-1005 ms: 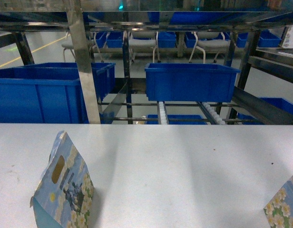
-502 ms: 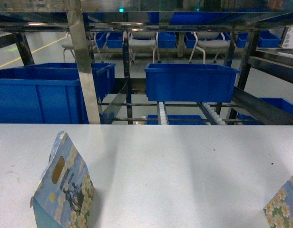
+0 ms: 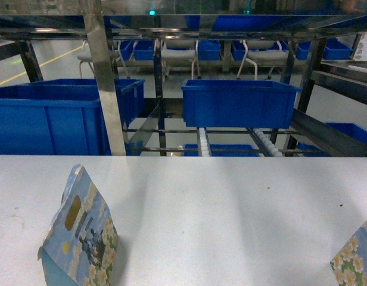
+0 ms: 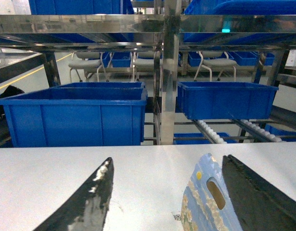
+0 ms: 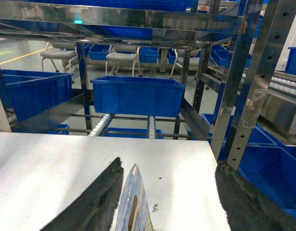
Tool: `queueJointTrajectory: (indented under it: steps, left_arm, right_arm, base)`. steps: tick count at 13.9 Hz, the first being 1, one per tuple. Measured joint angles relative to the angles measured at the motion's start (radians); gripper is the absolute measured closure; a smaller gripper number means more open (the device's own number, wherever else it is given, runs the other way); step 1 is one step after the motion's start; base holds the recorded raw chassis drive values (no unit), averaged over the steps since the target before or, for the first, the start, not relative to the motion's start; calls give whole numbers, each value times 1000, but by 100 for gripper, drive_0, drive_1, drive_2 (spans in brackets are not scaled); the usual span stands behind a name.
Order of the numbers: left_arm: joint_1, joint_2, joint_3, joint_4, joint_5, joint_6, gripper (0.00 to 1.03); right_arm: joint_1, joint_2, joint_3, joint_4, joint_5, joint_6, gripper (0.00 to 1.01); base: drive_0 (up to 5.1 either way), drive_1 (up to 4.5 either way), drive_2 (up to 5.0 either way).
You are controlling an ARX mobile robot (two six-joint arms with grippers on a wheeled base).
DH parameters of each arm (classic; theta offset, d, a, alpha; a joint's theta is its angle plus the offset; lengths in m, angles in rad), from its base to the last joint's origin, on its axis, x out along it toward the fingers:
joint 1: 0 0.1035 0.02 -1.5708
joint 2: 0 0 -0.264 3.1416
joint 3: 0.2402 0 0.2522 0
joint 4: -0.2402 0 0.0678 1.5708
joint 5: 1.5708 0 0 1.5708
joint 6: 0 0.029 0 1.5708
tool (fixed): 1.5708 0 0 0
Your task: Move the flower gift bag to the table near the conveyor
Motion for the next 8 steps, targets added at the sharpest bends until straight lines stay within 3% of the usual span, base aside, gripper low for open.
queueJointTrajectory:
  steps: [5, 6, 8]
  left_arm:
    - [0, 0, 0, 0, 0, 0, 4]
    - [0, 0, 0, 0, 0, 1, 3]
    - [0, 0, 0, 0, 0, 0, 5]
  right_arm:
    - [0, 0, 0, 0, 0, 0, 8]
    - [0, 0, 0, 0, 0, 0, 3]
    - [0, 0, 0, 0, 0, 0, 4]
  base:
    - [0, 0, 0]
    - [0, 0, 0]
    - [0, 0, 0]
